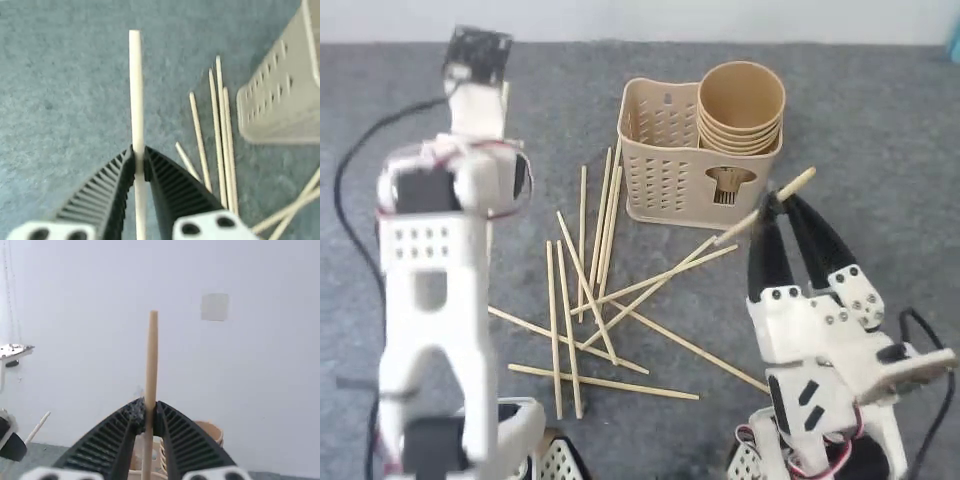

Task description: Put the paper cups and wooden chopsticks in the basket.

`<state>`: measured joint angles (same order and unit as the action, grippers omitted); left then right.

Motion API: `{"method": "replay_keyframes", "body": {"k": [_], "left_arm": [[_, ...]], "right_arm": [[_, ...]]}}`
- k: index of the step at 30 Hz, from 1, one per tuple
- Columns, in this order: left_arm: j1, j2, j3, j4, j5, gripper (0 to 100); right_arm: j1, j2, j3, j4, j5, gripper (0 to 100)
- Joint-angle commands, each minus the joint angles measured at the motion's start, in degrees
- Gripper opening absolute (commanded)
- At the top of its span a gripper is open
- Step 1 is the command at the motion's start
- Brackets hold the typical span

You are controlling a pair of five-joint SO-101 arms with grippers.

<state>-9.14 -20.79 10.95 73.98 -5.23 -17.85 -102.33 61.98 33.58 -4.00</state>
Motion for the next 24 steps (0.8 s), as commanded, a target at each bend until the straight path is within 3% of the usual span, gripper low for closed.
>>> {"method": "replay_keyframes", "body": {"k": [1, 11, 24], "left_arm": [[-0.09, -16.26, 21.76, -17.49, 6.59, 1], [-0.26, -35.08, 54.73, -41.23, 18.73, 1], [-2.20, -38.33, 61.32, -49.14, 19.96, 1]], "right_arm": [[-1.54, 6.11, -3.08, -6.90, -0.09, 0.8], [-1.63, 27.56, -5.27, -32.31, -0.09, 0.8], [-1.63, 64.57, -32.79, -39.96, -0.44, 0.8]]}}
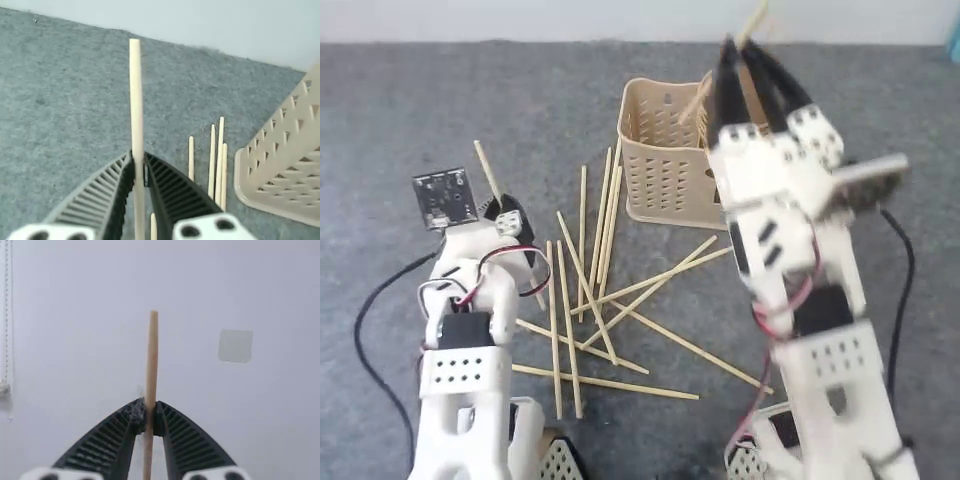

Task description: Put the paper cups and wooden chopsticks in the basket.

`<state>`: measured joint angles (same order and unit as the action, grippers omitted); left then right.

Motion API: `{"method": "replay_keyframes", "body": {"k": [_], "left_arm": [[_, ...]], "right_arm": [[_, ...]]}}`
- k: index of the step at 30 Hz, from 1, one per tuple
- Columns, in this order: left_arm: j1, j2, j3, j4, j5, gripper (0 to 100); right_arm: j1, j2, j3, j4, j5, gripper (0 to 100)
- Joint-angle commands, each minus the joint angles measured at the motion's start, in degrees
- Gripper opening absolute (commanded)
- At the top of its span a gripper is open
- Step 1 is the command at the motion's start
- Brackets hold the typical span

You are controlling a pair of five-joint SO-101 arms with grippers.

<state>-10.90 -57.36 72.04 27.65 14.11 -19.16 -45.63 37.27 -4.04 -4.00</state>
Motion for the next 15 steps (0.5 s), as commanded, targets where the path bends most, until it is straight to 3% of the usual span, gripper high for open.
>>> {"method": "replay_keyframes", "body": {"k": [1, 8, 15], "left_arm": [[-0.44, -1.76, 0.22, -2.73, 0.53, 1], [-0.44, -1.58, 0.22, -2.73, 0.35, 1], [-0.44, -1.49, 0.22, -2.73, 0.35, 1]], "right_arm": [[-0.31, 10.33, -10.11, -1.89, -0.44, 0.8], [-0.31, 20.62, -16.26, 5.32, -0.53, 1.2], [-0.40, 19.91, -16.18, 7.69, -0.44, 13.9]]}}
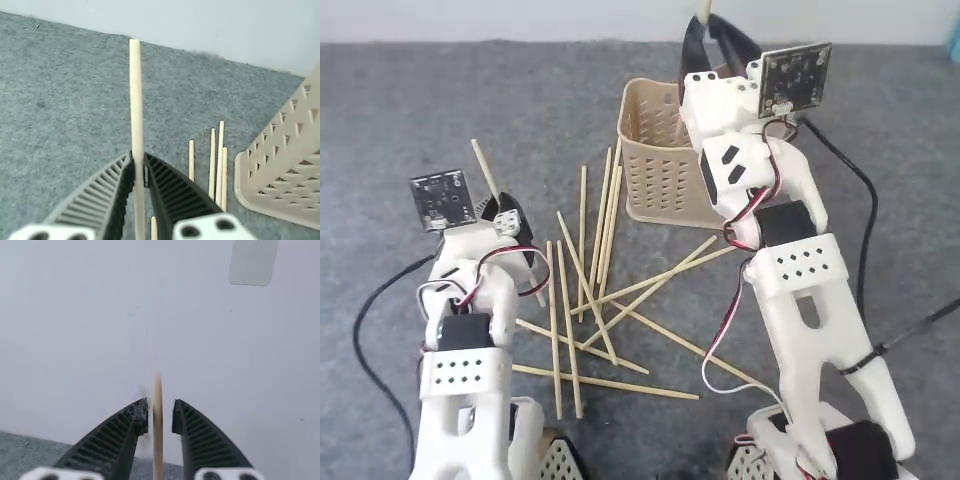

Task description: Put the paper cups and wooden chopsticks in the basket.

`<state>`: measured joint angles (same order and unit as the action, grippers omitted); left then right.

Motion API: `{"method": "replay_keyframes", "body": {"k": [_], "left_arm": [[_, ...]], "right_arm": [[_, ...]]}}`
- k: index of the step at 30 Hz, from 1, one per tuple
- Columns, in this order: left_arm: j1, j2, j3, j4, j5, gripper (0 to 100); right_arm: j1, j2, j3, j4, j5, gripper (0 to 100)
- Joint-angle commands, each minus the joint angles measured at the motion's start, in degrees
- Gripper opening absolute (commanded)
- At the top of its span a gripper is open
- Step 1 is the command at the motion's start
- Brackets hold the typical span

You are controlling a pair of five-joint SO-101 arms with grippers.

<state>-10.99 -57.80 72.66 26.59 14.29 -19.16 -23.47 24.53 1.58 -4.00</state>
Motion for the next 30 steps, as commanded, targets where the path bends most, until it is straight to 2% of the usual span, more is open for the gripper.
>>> {"method": "replay_keyframes", "body": {"k": [1, 10, 13, 16, 21, 27, 30], "left_arm": [[-0.35, -1.05, -0.40, -1.67, 0.18, 1], [-0.35, -1.32, -1.27, -1.76, 0.18, 1], [-0.53, -0.97, -3.74, -1.32, 0.18, 1], [-1.85, -0.88, -6.55, -0.18, 0.26, 1], [-0.70, -0.79, -15.08, 5.27, 0.18, 1], [4.22, -0.70, -27.65, 13.19, 0.18, 1], [7.82, -0.70, -32.66, 14.68, 0.18, 1]], "right_arm": [[-0.40, -3.47, -3.52, 4.09, -0.44, 13.3], [0.04, -19.30, -1.67, 24.92, -1.14, 11.3], [1.71, -27.65, 3.16, 34.59, -4.57, 11.2], [3.47, -37.32, 10.99, 40.04, -6.95, 11.1], [6.81, -53.58, 29.45, 41.27, -7.21, 11.1], [6.90, -68.97, 50.02, 41.19, -7.12, 10.6], [6.46, -75.21, 58.99, 40.84, -7.12, 2.9]]}}
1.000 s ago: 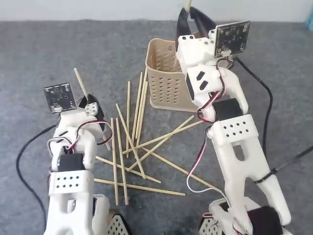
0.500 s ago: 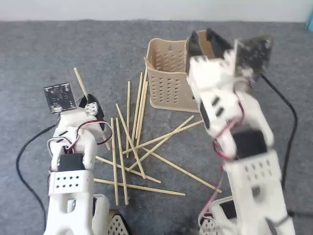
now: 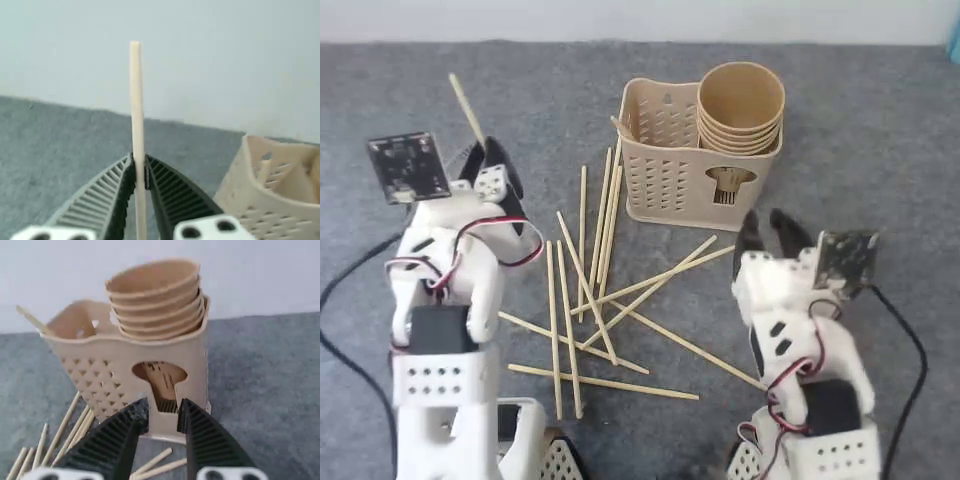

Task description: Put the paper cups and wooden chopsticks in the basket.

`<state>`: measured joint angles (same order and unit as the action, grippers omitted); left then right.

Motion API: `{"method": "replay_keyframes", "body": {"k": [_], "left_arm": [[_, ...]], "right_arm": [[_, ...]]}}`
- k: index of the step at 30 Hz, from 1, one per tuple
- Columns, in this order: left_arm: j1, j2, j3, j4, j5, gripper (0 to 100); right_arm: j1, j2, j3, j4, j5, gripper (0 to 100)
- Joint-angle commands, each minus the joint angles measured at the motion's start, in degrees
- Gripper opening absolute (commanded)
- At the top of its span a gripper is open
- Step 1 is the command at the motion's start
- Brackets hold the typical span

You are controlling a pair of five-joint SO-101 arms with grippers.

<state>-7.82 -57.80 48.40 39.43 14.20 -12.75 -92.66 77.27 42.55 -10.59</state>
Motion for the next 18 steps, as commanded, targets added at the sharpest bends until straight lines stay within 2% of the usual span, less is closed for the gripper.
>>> {"method": "replay_keyframes", "body": {"k": [1, 4, 7, 18], "left_arm": [[6.07, -0.70, -9.63, 1.76, 0.26, 1], [10.81, -0.70, -12.62, 0.09, 0.26, 1], [15.12, 1.85, -13.41, -7.12, 0.26, 1], [20.48, 18.73, -13.49, -46.24, 0.09, 1]], "right_arm": [[0.04, -7.87, 9.32, -1.36, -0.44, 0.2], [0.04, -11.91, 18.55, -6.99, -0.44, 1.6], [-0.48, -10.51, 18.90, -6.37, -0.88, 0.9], [-2.07, -8.04, 19.34, -6.64, -0.62, 0.8]]}}
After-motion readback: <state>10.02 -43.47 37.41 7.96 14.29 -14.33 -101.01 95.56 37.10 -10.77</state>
